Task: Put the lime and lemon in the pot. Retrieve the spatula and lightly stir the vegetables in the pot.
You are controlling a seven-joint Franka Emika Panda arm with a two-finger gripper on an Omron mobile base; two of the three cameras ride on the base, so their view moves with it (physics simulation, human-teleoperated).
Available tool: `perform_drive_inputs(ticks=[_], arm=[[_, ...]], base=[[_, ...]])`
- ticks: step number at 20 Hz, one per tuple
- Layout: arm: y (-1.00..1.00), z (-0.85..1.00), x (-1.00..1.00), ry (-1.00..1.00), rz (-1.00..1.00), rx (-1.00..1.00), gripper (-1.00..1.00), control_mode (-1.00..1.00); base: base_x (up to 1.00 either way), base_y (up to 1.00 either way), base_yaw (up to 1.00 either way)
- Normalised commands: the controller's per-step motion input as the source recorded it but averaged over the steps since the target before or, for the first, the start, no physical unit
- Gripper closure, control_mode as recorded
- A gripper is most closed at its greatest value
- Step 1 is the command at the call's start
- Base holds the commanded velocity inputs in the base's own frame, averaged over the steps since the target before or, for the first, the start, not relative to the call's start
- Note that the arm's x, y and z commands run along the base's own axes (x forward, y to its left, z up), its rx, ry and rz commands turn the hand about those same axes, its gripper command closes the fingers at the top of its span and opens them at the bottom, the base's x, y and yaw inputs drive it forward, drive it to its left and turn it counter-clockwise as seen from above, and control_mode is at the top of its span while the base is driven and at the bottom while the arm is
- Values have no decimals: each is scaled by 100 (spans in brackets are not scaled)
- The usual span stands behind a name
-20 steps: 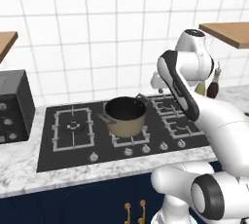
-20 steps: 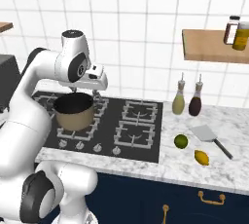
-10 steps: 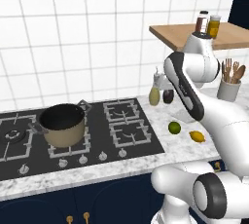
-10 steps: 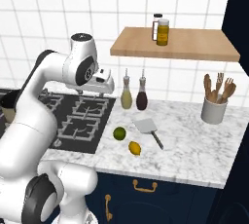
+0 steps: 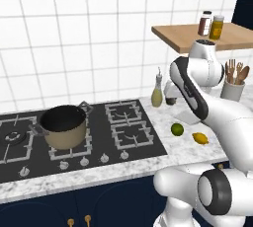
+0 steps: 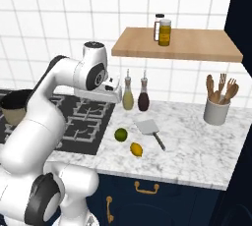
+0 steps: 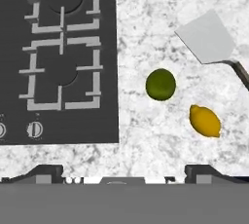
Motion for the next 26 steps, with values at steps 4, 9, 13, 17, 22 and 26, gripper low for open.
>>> perform_drive_inputs(ticks=[4, 9, 13, 17, 22, 26], arm=[[-16, -65, 0, 15, -1, 0, -100, -100], [-12, -92, 0, 3, -2, -1, -100, -100], [-3, -100, 0, -4, -4, -7, -100, -100], [-3, -73, 2, -5, -4, -16, -100, -100], [-22, -32, 22, 0, -1, -16, -100, -100], [-17, -19, 43, 0, 0, -1, -100, -100]], base=[[0, 0, 0], [0, 0, 0], [0, 0, 0], [0, 0, 0], [0, 0, 0], [0, 0, 0]])
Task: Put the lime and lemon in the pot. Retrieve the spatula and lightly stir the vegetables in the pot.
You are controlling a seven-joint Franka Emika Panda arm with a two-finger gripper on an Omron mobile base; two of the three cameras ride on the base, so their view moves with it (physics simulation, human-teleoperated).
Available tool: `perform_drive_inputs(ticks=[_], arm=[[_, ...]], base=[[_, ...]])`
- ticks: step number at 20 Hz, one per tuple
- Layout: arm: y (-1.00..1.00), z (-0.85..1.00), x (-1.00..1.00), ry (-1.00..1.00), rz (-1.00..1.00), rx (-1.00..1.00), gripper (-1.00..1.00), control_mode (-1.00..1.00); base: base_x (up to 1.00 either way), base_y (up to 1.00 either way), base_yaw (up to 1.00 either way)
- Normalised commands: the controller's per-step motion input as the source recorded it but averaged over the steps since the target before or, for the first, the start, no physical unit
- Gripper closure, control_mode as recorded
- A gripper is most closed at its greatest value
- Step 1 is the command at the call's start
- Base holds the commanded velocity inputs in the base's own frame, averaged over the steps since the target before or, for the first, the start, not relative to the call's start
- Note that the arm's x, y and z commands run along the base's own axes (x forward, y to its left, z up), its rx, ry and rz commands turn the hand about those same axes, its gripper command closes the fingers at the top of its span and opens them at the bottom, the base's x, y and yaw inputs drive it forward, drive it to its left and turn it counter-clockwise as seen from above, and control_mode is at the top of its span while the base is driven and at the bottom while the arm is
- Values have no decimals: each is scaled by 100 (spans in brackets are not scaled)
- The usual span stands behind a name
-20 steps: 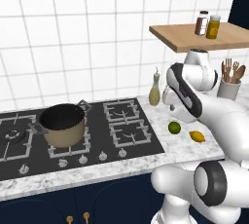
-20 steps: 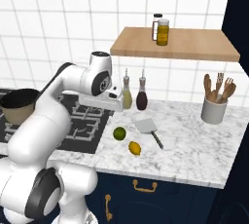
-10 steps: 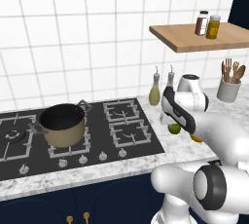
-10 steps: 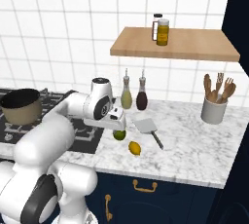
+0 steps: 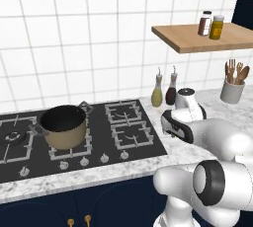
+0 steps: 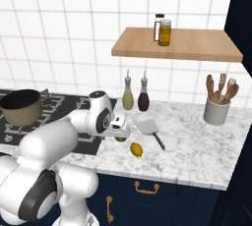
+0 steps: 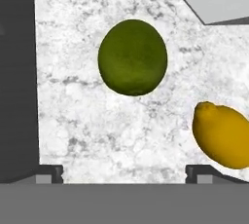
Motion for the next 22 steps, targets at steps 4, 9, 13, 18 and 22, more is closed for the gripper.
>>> perform_drive_inputs(ticks=[4, 9, 13, 18, 22], arm=[[-3, -2, 42, 0, 0, 9, -100, -100], [-5, -1, 37, 0, 0, 7, -100, -100], [-11, -12, 33, 0, 0, 0, -100, -100], [-7, -17, 32, 0, -1, 1, -100, -100], [-3, -26, 19, 0, -1, 0, -100, -100]], base=[[0, 0, 0], [0, 0, 0], [0, 0, 0], [0, 0, 0], [0, 0, 0]])
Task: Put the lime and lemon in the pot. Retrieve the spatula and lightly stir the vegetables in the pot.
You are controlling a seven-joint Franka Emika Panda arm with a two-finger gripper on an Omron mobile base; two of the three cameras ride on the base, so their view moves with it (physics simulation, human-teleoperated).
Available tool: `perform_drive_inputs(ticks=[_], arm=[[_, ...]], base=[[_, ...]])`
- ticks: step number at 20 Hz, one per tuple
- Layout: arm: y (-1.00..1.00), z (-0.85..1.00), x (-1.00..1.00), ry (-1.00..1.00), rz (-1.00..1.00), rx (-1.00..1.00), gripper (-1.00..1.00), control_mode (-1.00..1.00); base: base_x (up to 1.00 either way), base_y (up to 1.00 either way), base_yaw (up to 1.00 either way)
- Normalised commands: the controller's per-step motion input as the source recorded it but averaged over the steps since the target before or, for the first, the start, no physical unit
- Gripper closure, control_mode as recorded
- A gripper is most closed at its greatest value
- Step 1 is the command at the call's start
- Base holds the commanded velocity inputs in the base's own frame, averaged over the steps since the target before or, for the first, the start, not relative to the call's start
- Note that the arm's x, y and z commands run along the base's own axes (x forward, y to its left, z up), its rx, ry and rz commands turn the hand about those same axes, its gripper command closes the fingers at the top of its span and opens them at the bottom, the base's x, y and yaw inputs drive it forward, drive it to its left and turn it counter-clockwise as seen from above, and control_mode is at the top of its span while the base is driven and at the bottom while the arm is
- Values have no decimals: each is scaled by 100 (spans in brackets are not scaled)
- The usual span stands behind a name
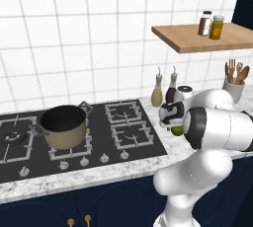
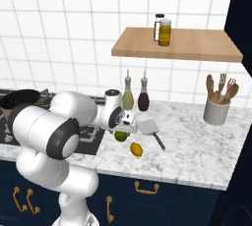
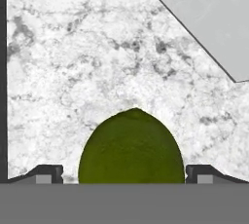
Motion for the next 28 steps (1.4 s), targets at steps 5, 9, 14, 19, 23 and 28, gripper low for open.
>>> perform_drive_inputs(ticks=[5, 9, 14, 19, 23, 28], arm=[[0, -31, 0, 0, -1, 0, -100, -100], [0, -29, 0, 0, -3, 0, -100, -100], [0, -8, 0, 0, -1, 0, 100, -100], [14, 1, -14, 0, 4, 2, 100, -100], [65, 27, -54, -6, 19, 4, 100, -100], [51, 89, -66, -4, 15, 5, 100, -100]], base=[[0, 0, 0], [0, 0, 0], [0, 0, 0], [0, 0, 0], [0, 0, 0], [0, 0, 0]])
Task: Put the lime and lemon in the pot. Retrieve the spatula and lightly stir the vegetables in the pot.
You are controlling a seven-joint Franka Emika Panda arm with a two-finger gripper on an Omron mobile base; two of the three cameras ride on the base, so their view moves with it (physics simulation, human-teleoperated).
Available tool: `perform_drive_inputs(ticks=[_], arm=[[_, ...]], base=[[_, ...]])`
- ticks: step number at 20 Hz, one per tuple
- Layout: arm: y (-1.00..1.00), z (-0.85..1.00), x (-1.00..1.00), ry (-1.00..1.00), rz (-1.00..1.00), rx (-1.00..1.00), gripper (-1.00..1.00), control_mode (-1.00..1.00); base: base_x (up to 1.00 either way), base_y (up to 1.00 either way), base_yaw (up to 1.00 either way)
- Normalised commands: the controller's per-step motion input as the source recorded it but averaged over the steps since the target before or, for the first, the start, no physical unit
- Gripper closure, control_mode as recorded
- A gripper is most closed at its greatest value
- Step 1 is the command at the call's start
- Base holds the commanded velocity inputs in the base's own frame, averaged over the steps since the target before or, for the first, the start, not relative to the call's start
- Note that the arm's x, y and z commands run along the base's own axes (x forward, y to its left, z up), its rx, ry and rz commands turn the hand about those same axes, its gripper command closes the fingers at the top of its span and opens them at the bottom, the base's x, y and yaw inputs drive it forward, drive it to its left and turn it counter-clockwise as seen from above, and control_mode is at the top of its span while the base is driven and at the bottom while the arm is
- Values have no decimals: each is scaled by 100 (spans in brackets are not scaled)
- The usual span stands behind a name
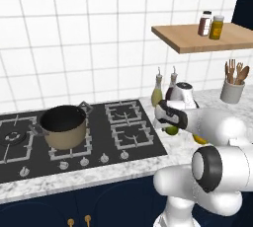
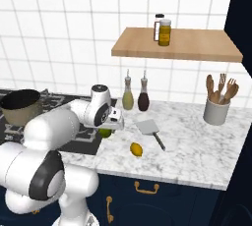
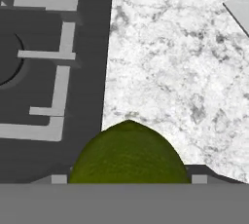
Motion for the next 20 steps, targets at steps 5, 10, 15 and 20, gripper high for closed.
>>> perform_drive_inputs(ticks=[5, 10, 15, 20], arm=[[37, 100, -67, -1, 16, 6, 100, -100], [29, 95, -63, -3, 16, 0, 100, -100], [0, 82, -56, 3, 1, -3, 100, -100], [0, 37, -24, 0, 0, 0, 100, -100]], base=[[0, 0, 0], [0, 0, 0], [0, 0, 0], [0, 0, 0]])
